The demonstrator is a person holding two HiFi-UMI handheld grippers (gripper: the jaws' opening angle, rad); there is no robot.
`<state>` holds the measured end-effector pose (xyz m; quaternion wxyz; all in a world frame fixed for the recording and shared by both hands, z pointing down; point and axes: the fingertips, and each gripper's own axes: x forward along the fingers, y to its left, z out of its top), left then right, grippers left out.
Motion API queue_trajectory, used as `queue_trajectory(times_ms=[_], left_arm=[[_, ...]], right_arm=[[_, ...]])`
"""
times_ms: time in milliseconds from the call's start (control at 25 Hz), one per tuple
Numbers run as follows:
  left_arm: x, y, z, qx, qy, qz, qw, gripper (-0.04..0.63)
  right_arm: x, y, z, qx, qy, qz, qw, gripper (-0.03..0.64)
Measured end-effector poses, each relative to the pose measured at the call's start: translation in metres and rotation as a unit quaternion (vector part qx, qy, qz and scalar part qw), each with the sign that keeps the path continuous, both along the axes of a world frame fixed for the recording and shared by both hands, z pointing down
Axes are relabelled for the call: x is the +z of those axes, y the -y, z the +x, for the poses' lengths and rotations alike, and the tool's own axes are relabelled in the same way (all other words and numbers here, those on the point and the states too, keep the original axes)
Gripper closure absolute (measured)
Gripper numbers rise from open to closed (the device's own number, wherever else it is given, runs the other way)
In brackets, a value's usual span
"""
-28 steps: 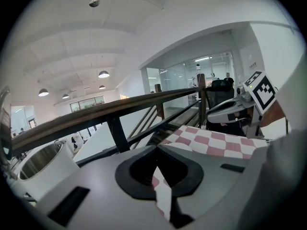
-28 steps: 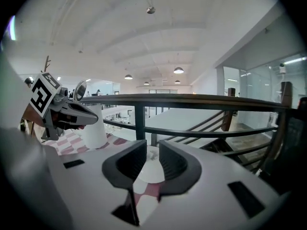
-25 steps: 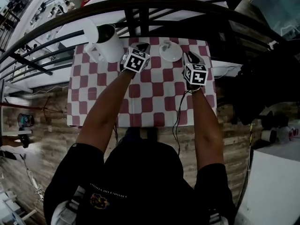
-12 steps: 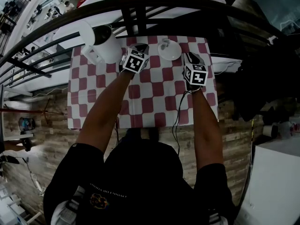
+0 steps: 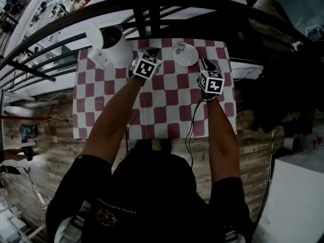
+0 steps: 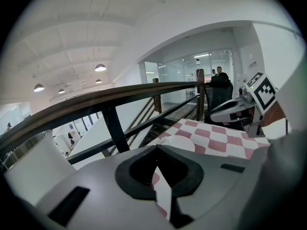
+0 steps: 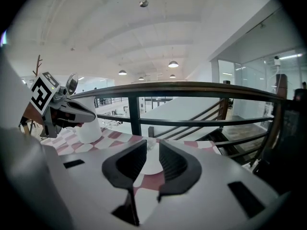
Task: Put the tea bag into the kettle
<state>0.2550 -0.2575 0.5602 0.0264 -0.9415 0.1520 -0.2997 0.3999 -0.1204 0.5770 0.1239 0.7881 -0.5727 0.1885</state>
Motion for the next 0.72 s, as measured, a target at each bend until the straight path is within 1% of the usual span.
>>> queue_trajectory(times_ms=[320, 720], left_arm=[[0.005, 0.014, -0.004, -0.006, 0.009, 0.0, 0.9999, 0.595], [0.024, 0.028, -0.001, -0.009, 0.019, -0.015, 0.9997, 0.595]], right_arm=[[0.01, 0.015, -0.001, -0.007, 0.008, -0.005, 1.0, 0.528], [0.025, 0.038, 0.0, -0.015, 0.016, -0.016, 1.0, 0.528]])
